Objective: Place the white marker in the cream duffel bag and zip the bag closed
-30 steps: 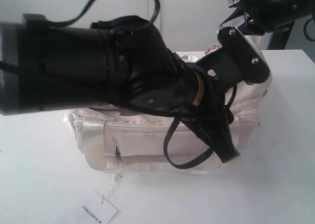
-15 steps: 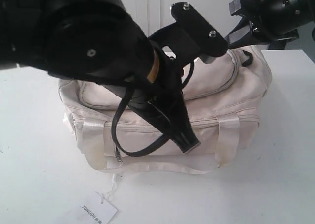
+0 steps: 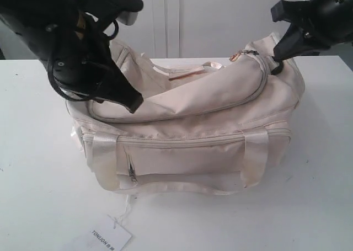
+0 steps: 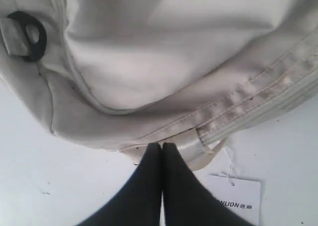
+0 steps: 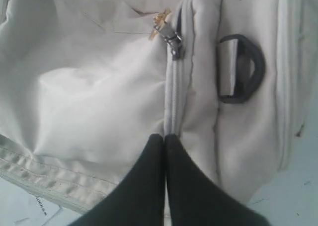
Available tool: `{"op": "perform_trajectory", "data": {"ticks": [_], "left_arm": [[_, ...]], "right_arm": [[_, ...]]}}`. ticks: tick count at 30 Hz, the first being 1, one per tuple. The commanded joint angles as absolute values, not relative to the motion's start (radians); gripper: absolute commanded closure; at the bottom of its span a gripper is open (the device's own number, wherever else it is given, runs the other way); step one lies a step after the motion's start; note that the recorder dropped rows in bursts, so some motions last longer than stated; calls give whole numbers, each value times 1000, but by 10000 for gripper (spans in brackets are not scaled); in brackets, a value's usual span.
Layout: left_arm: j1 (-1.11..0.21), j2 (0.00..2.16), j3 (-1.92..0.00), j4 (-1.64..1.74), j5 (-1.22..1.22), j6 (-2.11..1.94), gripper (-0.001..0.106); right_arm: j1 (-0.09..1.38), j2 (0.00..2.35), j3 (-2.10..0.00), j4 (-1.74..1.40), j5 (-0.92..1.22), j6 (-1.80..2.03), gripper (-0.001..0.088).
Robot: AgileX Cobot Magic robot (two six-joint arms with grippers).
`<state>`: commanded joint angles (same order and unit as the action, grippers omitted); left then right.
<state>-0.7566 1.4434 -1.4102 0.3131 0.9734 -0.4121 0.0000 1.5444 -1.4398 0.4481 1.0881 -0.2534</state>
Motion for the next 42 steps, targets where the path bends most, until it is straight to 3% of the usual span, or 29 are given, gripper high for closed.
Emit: {"op": "perform_trajectory", "data": {"ticks": [8,24,42], "left_arm": [[-554,1430,-1408,214,1050,-308,1053],[-240,1430,-1408,64,1072,-178,1053],[-180,1295,-1210,74,917,-175,1053]], "right_arm": [[0,1485,-1440,240,1128,-121,868],[0,1393,-1440,181,1193,-115,868],[0,1208,-1219,121,1089,-115,868]]}}
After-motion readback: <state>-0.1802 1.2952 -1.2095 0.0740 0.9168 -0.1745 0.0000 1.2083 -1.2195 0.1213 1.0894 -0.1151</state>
